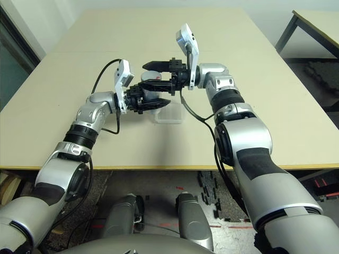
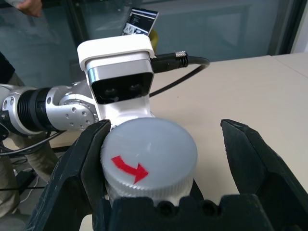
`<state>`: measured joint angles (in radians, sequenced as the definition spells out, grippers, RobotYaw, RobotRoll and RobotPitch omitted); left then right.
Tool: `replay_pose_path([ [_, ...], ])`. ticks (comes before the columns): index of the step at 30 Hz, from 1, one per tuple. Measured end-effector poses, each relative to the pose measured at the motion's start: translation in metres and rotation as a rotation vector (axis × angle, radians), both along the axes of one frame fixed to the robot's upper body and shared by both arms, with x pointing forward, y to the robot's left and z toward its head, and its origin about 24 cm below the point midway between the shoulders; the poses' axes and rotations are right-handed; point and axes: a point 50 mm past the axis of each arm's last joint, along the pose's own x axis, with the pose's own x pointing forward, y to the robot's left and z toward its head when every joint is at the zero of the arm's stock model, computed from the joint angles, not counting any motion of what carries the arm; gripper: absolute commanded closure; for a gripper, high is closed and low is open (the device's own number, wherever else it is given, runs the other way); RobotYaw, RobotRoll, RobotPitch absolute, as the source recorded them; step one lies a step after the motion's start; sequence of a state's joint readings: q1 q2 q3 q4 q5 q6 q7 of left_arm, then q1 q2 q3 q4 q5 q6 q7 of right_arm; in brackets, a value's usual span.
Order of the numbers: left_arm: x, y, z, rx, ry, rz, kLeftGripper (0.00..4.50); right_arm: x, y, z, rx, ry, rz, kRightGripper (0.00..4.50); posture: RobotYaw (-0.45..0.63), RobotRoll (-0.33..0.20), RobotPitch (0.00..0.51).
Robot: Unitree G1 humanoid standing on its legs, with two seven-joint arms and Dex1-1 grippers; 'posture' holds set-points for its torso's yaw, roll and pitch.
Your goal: Pour the medicine from the bottle into the box.
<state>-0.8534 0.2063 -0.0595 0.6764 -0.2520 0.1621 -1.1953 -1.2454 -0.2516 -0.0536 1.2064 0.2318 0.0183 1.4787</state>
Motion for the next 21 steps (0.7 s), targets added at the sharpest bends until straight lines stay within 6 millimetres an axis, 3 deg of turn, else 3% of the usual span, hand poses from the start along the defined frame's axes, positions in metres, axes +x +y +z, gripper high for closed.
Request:
replay_pose_path([
  [8,0.003,0.006,-0.001,0.004,0.019,0.055,1.83,0.002,-0.020,0.001,-0.039,-0.003,-0.054,0.00,-0.14,0.000,0.076],
  [13,0.000,0.010,0.004,-0.009,-0.013,0.025,1.83,0.008,-0.067,0.008,-0.054,-0.009,-0.296,0.00,-0.13,0.000,0.073],
  [21,0.000,0.009,0.006,-0.020,-0.026,0.015,1.83,0.009,-0.081,0.006,-0.069,0.005,-0.381,0.00,-0.14,0.000,0.074],
])
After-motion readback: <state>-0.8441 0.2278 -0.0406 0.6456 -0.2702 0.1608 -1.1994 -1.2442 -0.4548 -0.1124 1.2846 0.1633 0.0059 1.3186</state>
